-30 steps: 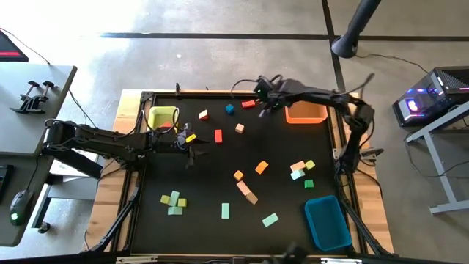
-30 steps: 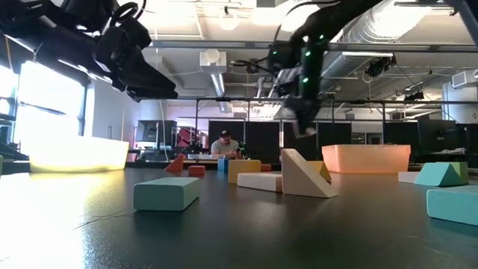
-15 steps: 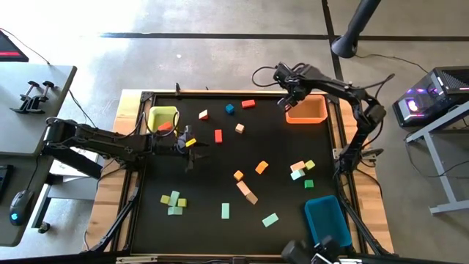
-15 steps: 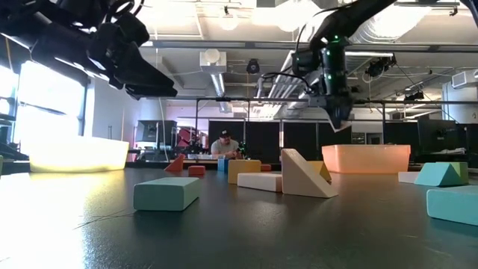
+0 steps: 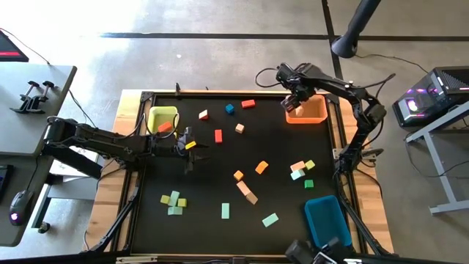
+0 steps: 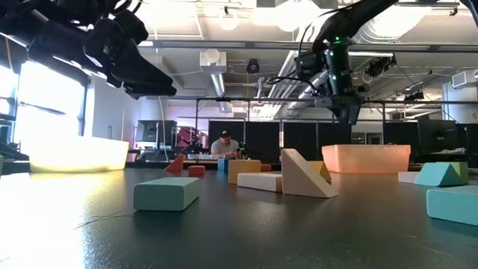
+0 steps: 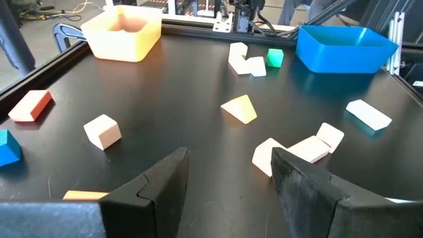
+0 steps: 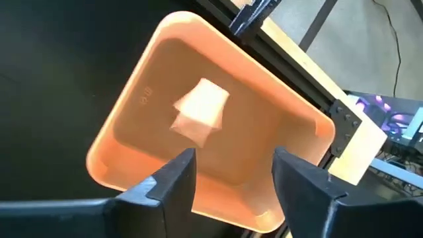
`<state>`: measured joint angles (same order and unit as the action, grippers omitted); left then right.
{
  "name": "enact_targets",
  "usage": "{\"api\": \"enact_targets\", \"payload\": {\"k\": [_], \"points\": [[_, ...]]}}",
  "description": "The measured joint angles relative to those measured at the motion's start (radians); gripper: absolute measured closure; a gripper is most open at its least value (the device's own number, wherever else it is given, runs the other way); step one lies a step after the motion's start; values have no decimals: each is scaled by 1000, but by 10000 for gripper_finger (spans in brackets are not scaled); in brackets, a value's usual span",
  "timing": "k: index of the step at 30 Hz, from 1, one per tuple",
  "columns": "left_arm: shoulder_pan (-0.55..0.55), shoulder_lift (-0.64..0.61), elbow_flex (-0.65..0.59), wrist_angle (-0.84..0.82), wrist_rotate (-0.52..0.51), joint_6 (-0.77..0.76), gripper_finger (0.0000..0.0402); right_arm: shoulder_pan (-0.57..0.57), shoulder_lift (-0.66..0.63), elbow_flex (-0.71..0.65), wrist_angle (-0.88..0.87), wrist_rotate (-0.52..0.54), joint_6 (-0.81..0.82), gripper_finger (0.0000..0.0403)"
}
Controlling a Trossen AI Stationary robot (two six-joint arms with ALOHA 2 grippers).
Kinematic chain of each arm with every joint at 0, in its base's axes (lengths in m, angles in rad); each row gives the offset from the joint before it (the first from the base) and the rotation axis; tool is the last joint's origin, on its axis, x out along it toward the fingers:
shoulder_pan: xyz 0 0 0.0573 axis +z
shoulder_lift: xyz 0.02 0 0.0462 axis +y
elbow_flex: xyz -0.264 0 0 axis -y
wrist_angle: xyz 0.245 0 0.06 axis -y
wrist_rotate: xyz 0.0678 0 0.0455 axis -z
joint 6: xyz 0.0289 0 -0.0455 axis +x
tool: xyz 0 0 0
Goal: Sort blocks by size
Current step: Put the light green square block into the blue bin
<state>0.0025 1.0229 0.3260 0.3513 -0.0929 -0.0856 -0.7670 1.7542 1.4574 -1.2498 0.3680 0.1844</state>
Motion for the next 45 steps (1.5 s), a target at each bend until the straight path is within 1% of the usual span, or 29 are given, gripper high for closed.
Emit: {"api": "enact_targets", "payload": {"k": [3, 6, 8, 10, 12, 13, 15, 18, 20, 22, 24, 27, 29, 35, 39, 42, 43, 45], "points": [[0, 0, 0, 9, -1, -11, 200, 1, -6, 0, -41, 24, 1, 199], [-2, 0, 0, 9, -3, -23, 200, 31, -30, 0, -112, 17, 31, 197], [-10, 0, 0, 12, -6, -27, 200, 83, -69, -32, -126, 14, 43, 197], [-22, 0, 0, 13, -16, -27, 199, 155, -131, -99, -110, -9, 53, 197], [-35, 0, 0, 13, -36, -26, 200, 237, -203, -181, -93, -33, 116, 197], [-41, 0, 0, 13, -50, -26, 200, 282, -240, -224, -88, -55, 172, 197], [-49, 0, 0, 13, -66, -25, 199, 380, -309, -305, -68, -131, 305, 197], [-51, 0, 0, 14, -75, 6, 200, 533, -391, -422, -16, -290, 488, 196], [-51, 0, 0, 15, -75, 40, 200, 621, -428, -494, 27, -391, 569, 196], [-48, 0, 0, 19, -78, 74, 199, 692, -449, -559, 66, -451, 642, 196], [-42, 0, 0, 36, -78, 112, 200, 741, -454, -611, 90, -479, 719, 196], [-33, 0, 0, 78, -78, 158, 200, 773, -450, -677, 131, -473, 818, 196], [-26, 0, 0, 99, -78, 190, 200, 774, -447, -723, 180, -468, 866, 193], [-6, 0, 0, 118, -75, 229, 200, 735, -446, -820, 231, -486, 905, 167], [6, 0, 0, 118, -70, 238, 200, 719, -447, -825, 237, -499, 907, 163], [11, 0, 0, 118, -67, 240, 199, 719, -447, -790, 226, -500, 876, 163], [11, 0, 0, 118, -66, 240, 200, 719, -447, -779, 220, -480, 864, 163], [13, 0, 0, 118, -66, 240, 200, 718, -447, -761, 211, -407, 853, 163]]}}
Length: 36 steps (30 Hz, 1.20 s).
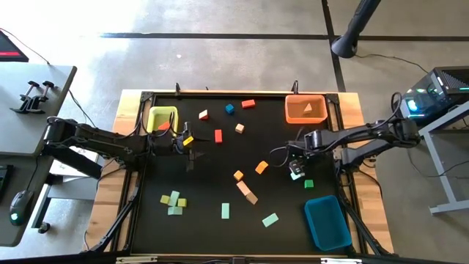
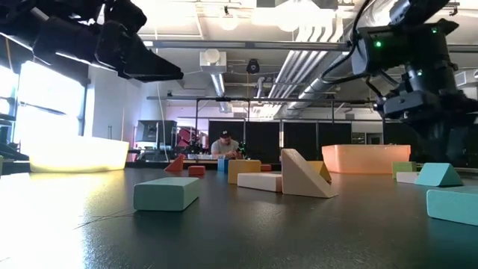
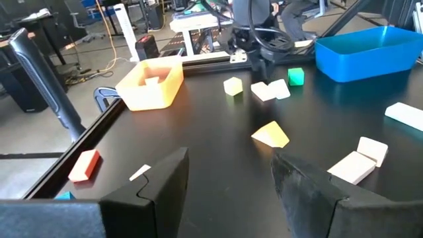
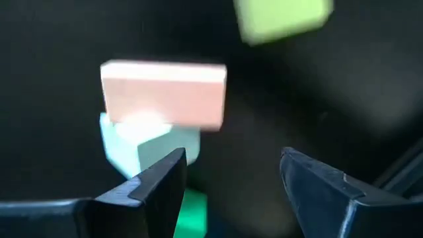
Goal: Sort blocks by size
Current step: Put the light green square block into the blue bin
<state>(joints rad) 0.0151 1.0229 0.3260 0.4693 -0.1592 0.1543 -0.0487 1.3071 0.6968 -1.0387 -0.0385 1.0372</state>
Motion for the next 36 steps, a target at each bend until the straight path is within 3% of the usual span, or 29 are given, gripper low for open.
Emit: {"api": "enact_targets", "payload": {"k": [3, 10, 19, 26, 30, 34, 36], "points": [[0, 0, 0, 0, 0, -3, 200, -20, 0, 8, 11, 97, -16, 163], [-2, 0, 0, -1, 5, -28, 200, -135, 0, 8, 43, 186, -113, 162], [-2, 0, 0, -1, 37, -38, 200, -263, 50, 8, 182, 179, -297, 157], [-2, 0, 0, -7, 45, -79, 200, -285, 163, 8, 189, 177, -302, 163], [-2, 0, 0, -19, 45, -116, 200, -284, 200, 13, 210, 158, -316, 196], [-2, 0, 0, -36, 45, -150, 199, -256, 194, 23, 209, 174, -320, 272], [-2, 0, 0, -39, 45, -167, 200, -218, 188, 46, 177, 188, -302, 274]]}}
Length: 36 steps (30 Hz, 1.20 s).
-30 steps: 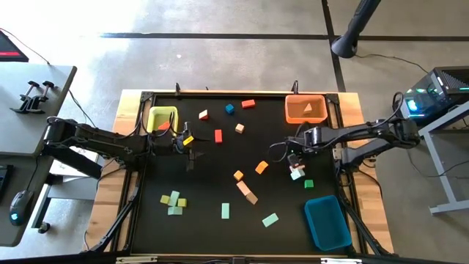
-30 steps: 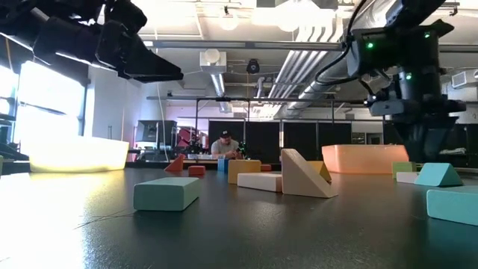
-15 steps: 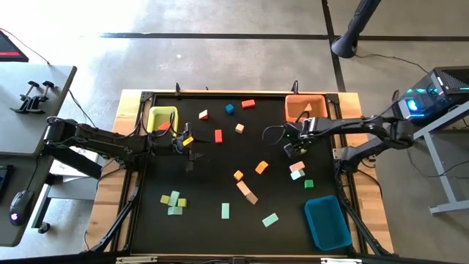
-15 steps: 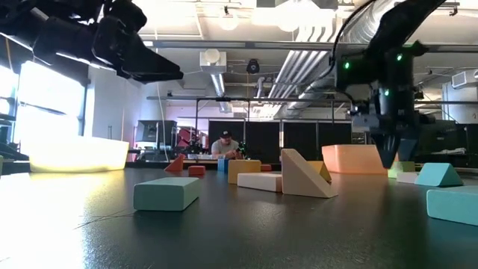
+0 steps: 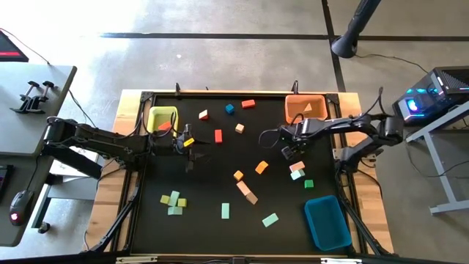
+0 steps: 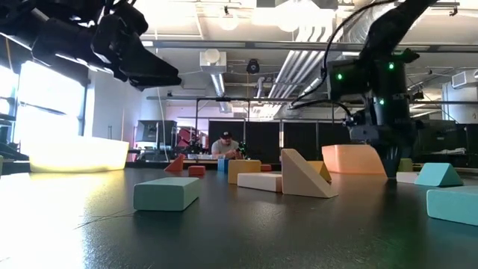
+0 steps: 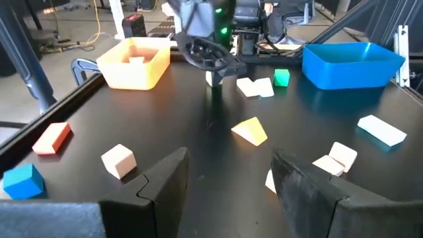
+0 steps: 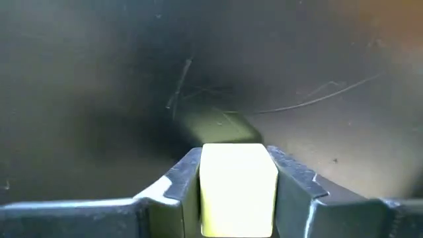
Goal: Sort blocks by size
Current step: Put the light green square block into the blue bin
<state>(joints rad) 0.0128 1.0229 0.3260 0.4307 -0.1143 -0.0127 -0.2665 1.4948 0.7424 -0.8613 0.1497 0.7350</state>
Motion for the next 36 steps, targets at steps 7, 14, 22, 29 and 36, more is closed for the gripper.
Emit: {"api": "enact_targets", "payload": {"k": [7, 14, 22, 29, 36], "points": [[0, 0, 0, -5, 0, -2, 200, 293, -56, 195, -223, 35, 234, 274], [0, 0, 0, -5, 0, 40, 200, 674, -54, 359, -323, -46, 683, 274], [0, 0, 0, -4, -1, 61, 200, 1032, -54, 333, -255, -225, 1271, 274], [0, 0, 0, -4, -1, 53, 200, 1169, -54, 254, -162, -232, 1546, 246], [0, 0, 0, -4, -1, 30, 200, 1163, -54, 225, -155, -232, 1511, 147]]}}
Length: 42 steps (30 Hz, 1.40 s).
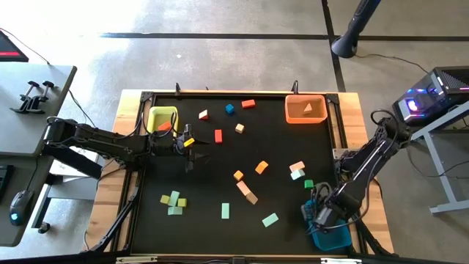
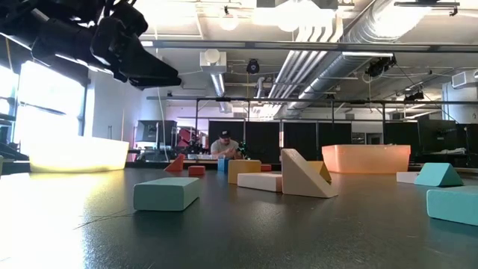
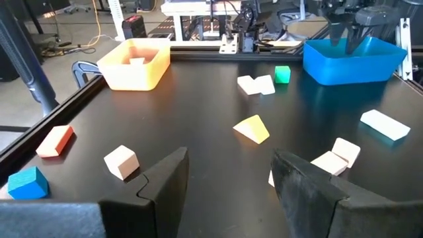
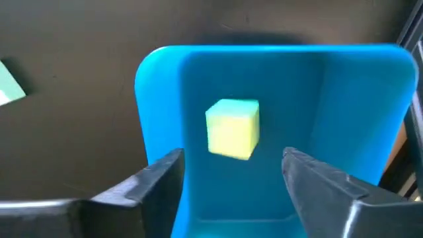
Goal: Sort blocks by size
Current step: Put the light green square block into the blue bin, then put the light blue rectangular block into the yellow bin
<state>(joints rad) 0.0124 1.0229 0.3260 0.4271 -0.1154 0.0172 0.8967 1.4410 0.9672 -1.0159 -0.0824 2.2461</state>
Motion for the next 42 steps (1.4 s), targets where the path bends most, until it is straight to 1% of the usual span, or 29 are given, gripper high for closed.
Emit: {"api": "enact_targets", "payload": {"k": [4, 7, 11, 14, 17, 19, 21, 23, 25, 29, 31, 35, 38, 40, 42], "points": [[0, 0, 0, 0, 0, -16, 200, -8, -1, 25, -6, 13, -37, 140], [0, 0, 0, 5, 0, -24, 200, -27, -1, 66, -8, 65, -129, 139], [0, 0, 0, 24, 0, -33, 200, -74, -2, 110, -6, 191, -294, 138], [0, 0, 0, 42, 0, -33, 200, -118, -2, 115, 7, 315, -434, 138], [0, 0, 0, 48, 0, -36, 200, -165, -2, 115, 37, 442, -611, 137], [0, 0, 0, 48, 0, -37, 200, -199, -2, 102, 97, 481, -722, 137], [0, 0, 0, 47, 0, -43, 200, -236, -1, 80, 177, 472, -846, 137], [0, 0, 0, 45, 0, -43, 200, -272, 3, 61, 262, 442, -992, 137], [0, 0, 0, 42, 0, -43, 200, -306, 13, 51, 298, 414, -1121, 137], [0, 0, 0, 42, 0, -43, 200, -374, 36, 49, 278, 372, -1298, 137], [0, 0, 0, 42, 0, -43, 200, -408, 48, 49, 266, 334, -1375, 137], [0, 0, 0, 42, 0, -42, 200, -434, 93, 49, 303, 168, -1628, 137], [0, 0, 0, 41, 0, -42, 200, -423, 145, 49, 325, 80, -1783, 137], [0, 0, 0, 41, 0, -43, 200, -418, 179, 49, 327, 65, -1832, 137], [0, 0, 0, 40, 0, -53, 200, -419, 205, 49, 269, 81, -1847, 137]]}}
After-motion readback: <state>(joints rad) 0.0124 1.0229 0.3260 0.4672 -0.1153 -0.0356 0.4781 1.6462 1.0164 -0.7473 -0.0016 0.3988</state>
